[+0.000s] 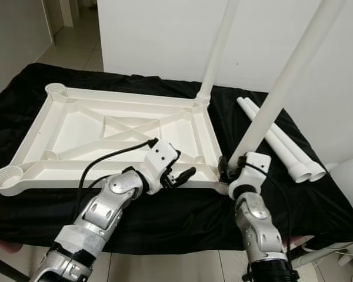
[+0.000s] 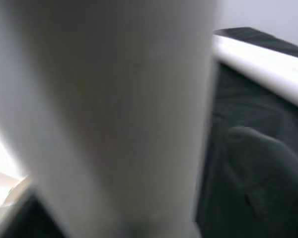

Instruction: Building children table

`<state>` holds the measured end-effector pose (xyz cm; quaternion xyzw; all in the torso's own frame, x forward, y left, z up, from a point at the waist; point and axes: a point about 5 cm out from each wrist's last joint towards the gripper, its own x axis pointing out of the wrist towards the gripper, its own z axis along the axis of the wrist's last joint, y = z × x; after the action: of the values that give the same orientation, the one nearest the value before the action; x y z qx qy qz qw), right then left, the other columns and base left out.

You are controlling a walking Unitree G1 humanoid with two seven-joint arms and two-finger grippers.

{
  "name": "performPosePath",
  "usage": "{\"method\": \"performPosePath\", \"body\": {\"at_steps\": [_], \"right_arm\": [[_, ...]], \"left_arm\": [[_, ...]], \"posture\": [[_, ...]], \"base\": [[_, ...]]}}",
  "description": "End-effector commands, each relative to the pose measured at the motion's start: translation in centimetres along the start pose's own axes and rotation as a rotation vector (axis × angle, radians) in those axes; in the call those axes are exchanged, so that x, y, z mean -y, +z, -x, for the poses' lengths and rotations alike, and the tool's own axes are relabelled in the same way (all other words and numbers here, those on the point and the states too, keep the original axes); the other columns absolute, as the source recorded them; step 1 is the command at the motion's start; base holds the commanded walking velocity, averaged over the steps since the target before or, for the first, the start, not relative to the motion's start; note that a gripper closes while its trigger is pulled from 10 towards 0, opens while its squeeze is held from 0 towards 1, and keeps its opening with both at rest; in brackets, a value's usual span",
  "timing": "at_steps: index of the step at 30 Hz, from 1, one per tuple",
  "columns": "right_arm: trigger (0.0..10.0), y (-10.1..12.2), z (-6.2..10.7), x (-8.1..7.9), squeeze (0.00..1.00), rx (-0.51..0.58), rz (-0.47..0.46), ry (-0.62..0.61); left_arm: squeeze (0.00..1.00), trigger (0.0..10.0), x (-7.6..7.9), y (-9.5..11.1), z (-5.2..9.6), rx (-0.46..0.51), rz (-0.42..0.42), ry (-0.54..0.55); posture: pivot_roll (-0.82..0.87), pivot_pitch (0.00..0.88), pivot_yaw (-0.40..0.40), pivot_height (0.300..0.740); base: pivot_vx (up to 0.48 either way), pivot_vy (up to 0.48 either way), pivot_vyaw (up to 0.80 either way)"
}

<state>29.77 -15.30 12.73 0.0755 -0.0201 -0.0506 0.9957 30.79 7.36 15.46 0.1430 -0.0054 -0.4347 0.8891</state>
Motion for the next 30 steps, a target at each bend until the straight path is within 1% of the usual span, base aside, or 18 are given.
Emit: {"method": "performPosePath", "body": {"at_steps": [1,4,5,8,10,11,13,14,15,17,19,21,22,24,26,27,28,30], "right_arm": [[10.0,0.0,0.5,0.6,1.0,0.015,0.013,-0.003],[10.0,-0.1,0.7,0.6,1.0,0.02,0.011,0.011],[10.0,-0.2,1.0,0.5,0.0,0.019,0.015,0.025],[10.0,-0.4,2.0,0.6,0.0,0.044,0.009,0.053],[10.0,-0.7,3.2,0.8,0.0,0.064,-0.004,0.087],[10.0,-0.7,3.2,0.8,0.0,0.064,-0.004,0.087],[10.0,-1.1,4.5,0.8,0.0,0.069,0.008,0.139],[10.0,-1.1,4.5,0.8,0.0,0.069,0.008,0.139],[10.0,-1.4,5.1,1.0,0.0,0.061,0.02,0.163],[10.0,-1.6,5.3,1.1,0.0,0.052,0.024,0.168],[10.0,-2.3,5.3,1.0,0.0,-0.001,0.03,0.251],[10.0,-2.3,5.2,1.0,0.0,-0.003,0.03,0.273],[0.0,-2.1,5.1,0.9,0.0,0.005,0.033,0.308],[0.0,-1.9,5.0,0.9,0.0,0.009,0.026,0.335],[0.0,-1.7,4.7,0.6,0.0,-0.004,0.034,0.438],[0.0,-1.7,4.7,0.6,0.0,-0.004,0.034,0.438],[10.0,-1.5,4.5,0.5,0.0,-0.005,0.05,0.488],[10.0,-1.2,4.1,0.5,0.0,-0.006,0.075,0.532]], "left_arm": [[0.0,10.0,0.1,0.1,-0.2,0.001,-0.017,-0.027],[0.0,10.0,0.0,0.1,-0.3,0.002,-0.018,-0.023],[0.0,10.0,-0.1,0.1,-0.3,0.001,-0.018,-0.021],[0.0,10.0,-0.5,0.0,-0.2,-0.004,-0.034,0.013],[0.0,10.0,-1.3,0.0,-0.1,-0.007,-0.035,0.065],[0.0,10.0,-1.3,0.0,-0.1,-0.007,-0.035,0.065],[0.0,10.0,-2.4,0.0,0.3,-0.005,-0.03,0.118],[0.0,10.0,-2.4,0.0,0.3,-0.005,-0.03,0.118],[0.0,10.0,-3.2,-0.1,0.6,-0.017,-0.034,0.152],[0.0,10.0,-3.5,-0.2,0.7,-0.026,-0.039,0.164],[0.0,10.0,-4.3,-0.7,1.1,-0.066,-0.079,0.204],[0.0,10.0,-4.5,-0.7,1.1,-0.064,-0.077,0.216],[0.0,10.0,-4.6,-0.6,1.1,-0.057,-0.072,0.222],[0.0,10.0,-4.7,-0.4,1.2,-0.052,-0.072,0.224],[0.0,10.0,-4.8,-0.4,1.3,-0.051,-0.077,0.218],[0.0,10.0,-4.8,-0.4,1.3,-0.051,-0.077,0.218],[0.0,10.0,-5.0,-0.5,1.3,-0.056,-0.075,0.218],[0.0,10.0,-5.3,-0.6,1.4,-0.061,-0.063,0.225]], "posture": [[0.04,0.0,-0.13,0.74],[0.04,0.0,-0.13,0.74],[0.04,0.0,-0.13,0.74],[0.05,0.0,-0.133,0.74],[0.05,0.0,-0.137,0.74],[0.05,0.0,-0.137,0.74],[0.06,0.0,-0.138,0.74],[0.06,0.0,-0.138,0.74],[0.05,0.0,-0.137,0.74],[0.05,0.0,-0.138,0.74],[0.05,0.0,-0.134,0.74],[0.05,0.0,-0.134,0.74],[0.05,0.0,-0.132,0.74],[0.05,0.0,-0.13,0.74],[0.04,0.0,-0.119,0.74],[0.04,0.0,-0.119,0.74],[0.03,0.0,-0.113,0.74],[0.02,0.0,-0.096,0.74]], "base": [[0.0,0.0,0.0],[0.0,0.0,0.0],[0.0,0.0,0.0],[0.0,0.0,0.0],[0.0,0.0,0.0],[0.0,0.0,0.0],[0.0,0.0,0.0],[0.0,0.0,0.0],[0.0,0.0,0.0],[0.0,0.0,0.0],[0.0,0.0,0.0],[0.0,0.0,0.0],[0.0,0.0,0.0],[0.0,0.0,0.0],[0.0,0.0,0.0],[0.0,0.0,0.0],[0.0,0.0,0.0],[0.0,0.0,0.0]]}}
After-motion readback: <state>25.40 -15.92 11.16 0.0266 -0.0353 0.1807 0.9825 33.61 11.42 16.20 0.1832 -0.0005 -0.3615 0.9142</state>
